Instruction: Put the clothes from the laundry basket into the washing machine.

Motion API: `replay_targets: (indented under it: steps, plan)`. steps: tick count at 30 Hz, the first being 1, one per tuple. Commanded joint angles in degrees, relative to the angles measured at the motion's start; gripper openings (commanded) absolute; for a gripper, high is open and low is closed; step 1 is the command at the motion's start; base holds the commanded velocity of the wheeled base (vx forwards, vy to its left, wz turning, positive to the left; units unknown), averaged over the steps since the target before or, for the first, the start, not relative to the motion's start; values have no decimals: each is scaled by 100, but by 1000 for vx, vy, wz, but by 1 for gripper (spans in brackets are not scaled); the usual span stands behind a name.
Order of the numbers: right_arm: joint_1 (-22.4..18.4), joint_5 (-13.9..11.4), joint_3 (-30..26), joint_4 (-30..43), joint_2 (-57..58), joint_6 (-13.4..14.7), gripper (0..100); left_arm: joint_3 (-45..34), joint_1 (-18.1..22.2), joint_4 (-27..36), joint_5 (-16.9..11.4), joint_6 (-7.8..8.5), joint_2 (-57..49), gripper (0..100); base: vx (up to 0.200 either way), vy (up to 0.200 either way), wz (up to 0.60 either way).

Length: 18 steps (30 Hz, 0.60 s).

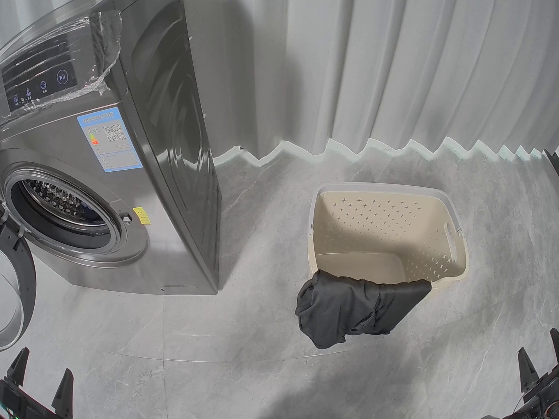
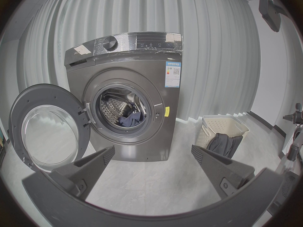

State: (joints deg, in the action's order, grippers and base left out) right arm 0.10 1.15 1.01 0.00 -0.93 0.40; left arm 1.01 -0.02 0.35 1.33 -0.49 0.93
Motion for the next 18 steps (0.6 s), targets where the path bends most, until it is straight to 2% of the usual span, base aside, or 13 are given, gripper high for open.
replay_targets:
  steps: [1, 6, 15, 18]
  plan:
    - [8, 0, -92, 0, 75, -5, 100, -92, 2, 0, -1, -4, -66, 100, 0, -200, 0]
    - [8, 0, -92, 0, 84, -5, 100, -92, 2, 0, -1, 5, -66, 100, 0, -200, 0]
    - [8, 8, -92, 0, 84, -5, 100, -92, 2, 0, -1, 5, -66, 100, 0, 0, 0]
    - [8, 0, -92, 0, 84, -5, 100, -92, 11, 0, -1, -4, -66, 100, 0, -200, 0]
